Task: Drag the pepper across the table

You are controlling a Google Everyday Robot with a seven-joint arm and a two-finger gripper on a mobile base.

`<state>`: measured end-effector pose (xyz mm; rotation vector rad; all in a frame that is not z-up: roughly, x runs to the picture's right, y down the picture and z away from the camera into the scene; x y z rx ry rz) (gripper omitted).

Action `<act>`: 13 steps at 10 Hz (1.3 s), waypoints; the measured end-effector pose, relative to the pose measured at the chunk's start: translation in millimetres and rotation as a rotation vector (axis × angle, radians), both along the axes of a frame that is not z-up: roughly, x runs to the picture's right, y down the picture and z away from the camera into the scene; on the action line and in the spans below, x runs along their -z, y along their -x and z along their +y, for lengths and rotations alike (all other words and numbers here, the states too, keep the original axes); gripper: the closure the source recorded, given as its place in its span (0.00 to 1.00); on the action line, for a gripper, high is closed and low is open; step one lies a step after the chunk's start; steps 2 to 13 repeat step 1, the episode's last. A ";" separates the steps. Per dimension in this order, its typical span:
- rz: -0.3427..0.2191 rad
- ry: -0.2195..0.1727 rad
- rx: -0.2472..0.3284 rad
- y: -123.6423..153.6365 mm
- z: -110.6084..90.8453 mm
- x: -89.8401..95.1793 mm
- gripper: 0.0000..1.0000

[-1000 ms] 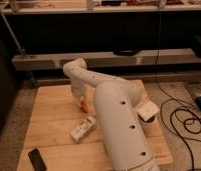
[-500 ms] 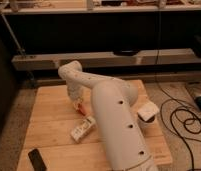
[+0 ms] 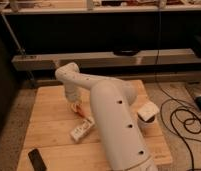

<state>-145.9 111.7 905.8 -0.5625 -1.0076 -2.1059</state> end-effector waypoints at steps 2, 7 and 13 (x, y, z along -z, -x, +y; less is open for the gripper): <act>-0.024 0.005 0.016 4.5 4.4 4.1 1.00; -0.024 0.005 0.016 4.5 4.4 4.1 1.00; -0.024 0.005 0.016 4.5 4.4 4.1 1.00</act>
